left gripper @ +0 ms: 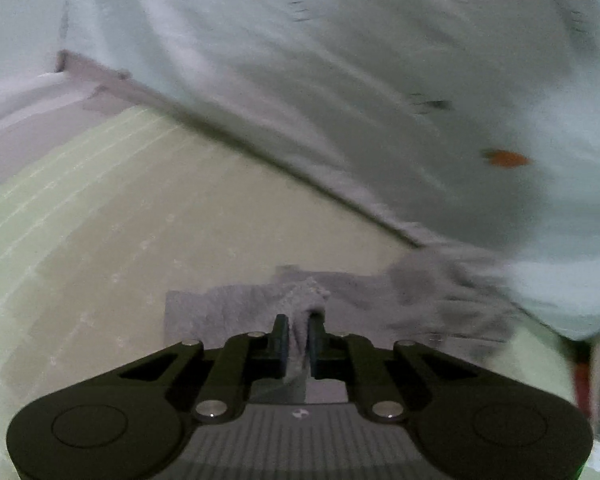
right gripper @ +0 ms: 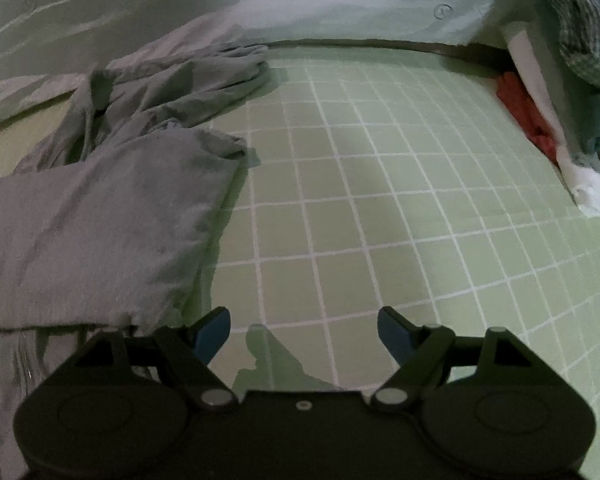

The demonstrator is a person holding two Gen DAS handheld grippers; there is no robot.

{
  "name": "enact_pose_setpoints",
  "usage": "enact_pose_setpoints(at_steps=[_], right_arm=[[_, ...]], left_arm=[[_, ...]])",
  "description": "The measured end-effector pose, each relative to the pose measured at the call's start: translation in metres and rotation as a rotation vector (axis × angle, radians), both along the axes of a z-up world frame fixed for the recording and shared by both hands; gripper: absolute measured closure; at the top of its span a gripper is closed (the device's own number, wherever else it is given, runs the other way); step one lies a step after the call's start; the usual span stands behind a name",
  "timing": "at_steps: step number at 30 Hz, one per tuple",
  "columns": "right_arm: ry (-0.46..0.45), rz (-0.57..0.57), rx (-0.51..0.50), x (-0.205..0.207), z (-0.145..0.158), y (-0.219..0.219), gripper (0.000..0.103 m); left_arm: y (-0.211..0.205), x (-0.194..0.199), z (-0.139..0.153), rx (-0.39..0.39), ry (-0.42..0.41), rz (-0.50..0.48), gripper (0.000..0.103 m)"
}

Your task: Fold clothes

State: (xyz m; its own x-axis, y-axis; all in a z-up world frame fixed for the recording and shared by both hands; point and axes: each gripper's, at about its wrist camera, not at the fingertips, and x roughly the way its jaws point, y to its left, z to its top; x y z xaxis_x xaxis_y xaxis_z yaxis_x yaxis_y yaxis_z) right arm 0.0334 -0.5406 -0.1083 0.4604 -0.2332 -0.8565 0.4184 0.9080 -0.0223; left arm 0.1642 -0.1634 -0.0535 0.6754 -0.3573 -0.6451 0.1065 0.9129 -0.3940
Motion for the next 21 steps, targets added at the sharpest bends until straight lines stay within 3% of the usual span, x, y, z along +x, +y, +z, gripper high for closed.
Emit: enact_pose_setpoints(at_steps=[5,7,8,9,11,14,18,21], right_arm=[[-0.058,-0.055,0.035,-0.011,0.004,-0.012,0.022],[-0.086,-0.082,0.044,-0.02,0.008,-0.017,0.022],[-0.1,-0.096,0.048,-0.024,0.01,-0.02,0.022],[-0.118,-0.107,0.058,-0.028,0.013,-0.021,0.022],[-0.16,-0.116,0.075,-0.036,0.019,-0.023,0.021],[-0.205,-0.102,0.077,-0.041,0.027,-0.017,0.018],[-0.255,-0.075,0.11,-0.032,0.033,-0.001,0.016],[-0.281,-0.03,0.128,-0.013,0.037,0.023,0.016]], left_arm=[[-0.055,-0.019,0.009,0.039,0.008,-0.166,0.09],[-0.074,-0.028,0.012,0.068,0.016,-0.228,0.081],[-0.078,-0.032,0.014,0.089,0.021,-0.235,0.069],[-0.08,-0.034,0.017,0.111,0.028,-0.237,0.051],[-0.084,-0.042,0.022,0.163,0.032,-0.219,0.027],[-0.078,-0.047,0.024,0.246,0.04,-0.156,0.011],[-0.062,-0.046,0.021,0.348,0.085,-0.083,0.01],[-0.045,-0.039,0.015,0.392,0.093,-0.081,0.009]])
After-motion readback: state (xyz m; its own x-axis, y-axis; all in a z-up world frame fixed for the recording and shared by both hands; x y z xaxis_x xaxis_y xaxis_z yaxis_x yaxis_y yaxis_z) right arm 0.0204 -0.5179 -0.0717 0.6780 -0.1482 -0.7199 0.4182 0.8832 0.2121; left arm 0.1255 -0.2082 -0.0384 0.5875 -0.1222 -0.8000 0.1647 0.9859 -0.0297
